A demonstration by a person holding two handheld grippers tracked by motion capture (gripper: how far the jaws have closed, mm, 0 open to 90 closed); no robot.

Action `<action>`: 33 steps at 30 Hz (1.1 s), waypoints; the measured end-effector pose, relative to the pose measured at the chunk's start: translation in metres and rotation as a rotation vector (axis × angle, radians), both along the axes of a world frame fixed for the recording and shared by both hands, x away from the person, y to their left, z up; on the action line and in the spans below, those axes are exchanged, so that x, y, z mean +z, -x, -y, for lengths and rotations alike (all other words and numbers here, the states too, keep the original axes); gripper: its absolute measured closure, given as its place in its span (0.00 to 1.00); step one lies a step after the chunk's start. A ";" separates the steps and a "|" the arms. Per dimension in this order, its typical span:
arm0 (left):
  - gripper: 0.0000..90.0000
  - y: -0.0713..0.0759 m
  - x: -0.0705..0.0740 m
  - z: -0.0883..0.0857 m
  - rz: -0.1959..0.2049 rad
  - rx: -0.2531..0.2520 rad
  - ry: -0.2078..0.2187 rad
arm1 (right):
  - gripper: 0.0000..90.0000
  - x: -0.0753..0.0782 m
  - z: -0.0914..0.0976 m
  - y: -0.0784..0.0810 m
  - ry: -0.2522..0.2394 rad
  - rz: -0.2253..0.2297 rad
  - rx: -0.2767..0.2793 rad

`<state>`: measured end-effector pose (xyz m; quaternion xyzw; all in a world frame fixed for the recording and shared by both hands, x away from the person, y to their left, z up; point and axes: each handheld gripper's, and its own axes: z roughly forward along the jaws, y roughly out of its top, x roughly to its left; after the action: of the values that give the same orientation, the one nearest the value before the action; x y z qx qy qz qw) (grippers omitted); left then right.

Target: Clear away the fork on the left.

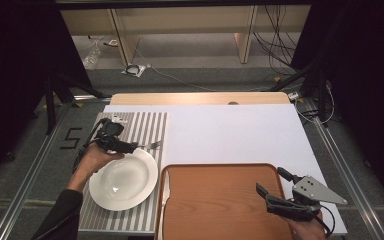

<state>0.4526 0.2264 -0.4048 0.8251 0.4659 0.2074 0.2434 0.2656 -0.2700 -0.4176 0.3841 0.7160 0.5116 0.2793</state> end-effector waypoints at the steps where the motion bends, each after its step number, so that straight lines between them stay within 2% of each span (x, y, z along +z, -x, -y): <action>1: 0.22 -0.003 -0.001 0.000 -0.003 0.000 -0.004 | 0.20 0.000 0.000 0.000 0.002 -0.002 -0.001; 15: 0.22 -0.032 -0.004 0.000 -0.061 -0.020 -0.048 | 0.20 -0.001 0.000 -0.001 0.000 -0.002 0.001; 24: 0.24 -0.046 -0.012 0.001 -0.106 -0.036 -0.075 | 0.20 0.000 0.001 -0.001 0.000 -0.003 0.002; 28: 0.25 -0.052 -0.016 0.003 -0.122 -0.062 -0.081 | 0.20 -0.001 0.001 -0.001 0.001 -0.004 0.002; 33: 0.25 -0.060 -0.021 0.007 -0.151 -0.102 -0.116 | 0.20 -0.001 0.001 -0.001 0.001 -0.005 0.002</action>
<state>0.5121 0.2195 -0.4253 0.8736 0.4276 0.1588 0.1695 0.2664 -0.2709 -0.4182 0.3845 0.7173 0.5107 0.2772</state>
